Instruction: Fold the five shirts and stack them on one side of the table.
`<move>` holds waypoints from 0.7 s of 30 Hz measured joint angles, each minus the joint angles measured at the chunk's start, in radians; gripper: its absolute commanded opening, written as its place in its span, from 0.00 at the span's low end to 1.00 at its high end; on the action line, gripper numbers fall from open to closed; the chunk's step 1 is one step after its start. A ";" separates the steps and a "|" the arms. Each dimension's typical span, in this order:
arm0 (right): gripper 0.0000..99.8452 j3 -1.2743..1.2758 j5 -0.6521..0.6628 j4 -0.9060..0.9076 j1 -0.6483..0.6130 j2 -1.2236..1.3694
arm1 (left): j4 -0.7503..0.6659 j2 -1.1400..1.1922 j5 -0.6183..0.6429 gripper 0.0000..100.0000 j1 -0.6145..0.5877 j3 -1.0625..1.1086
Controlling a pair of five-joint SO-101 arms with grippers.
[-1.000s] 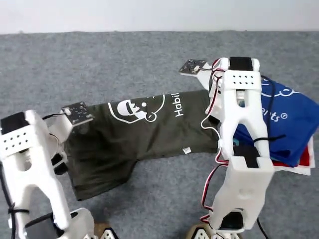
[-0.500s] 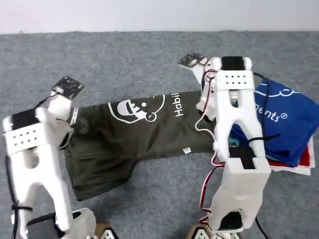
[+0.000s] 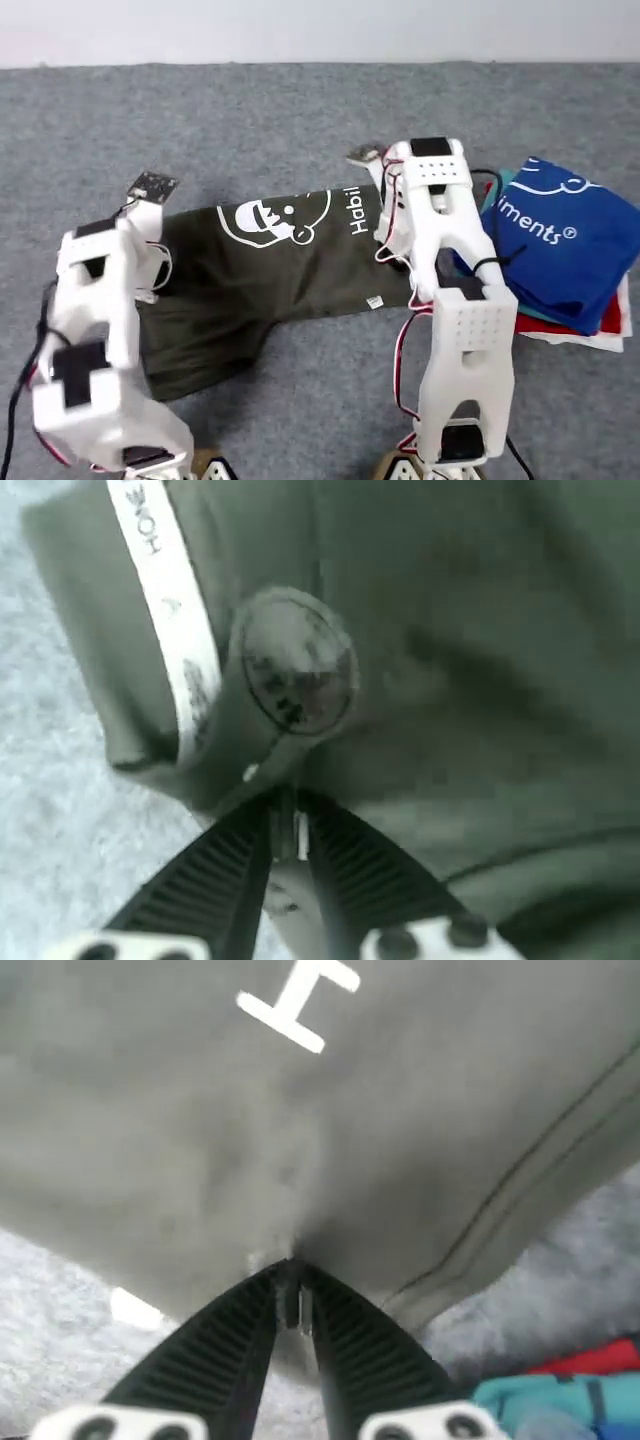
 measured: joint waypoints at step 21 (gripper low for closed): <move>0.01 0.000 -0.002 0.114 -0.081 -0.164 | 0.278 -0.347 -0.002 0.02 -0.052 -0.095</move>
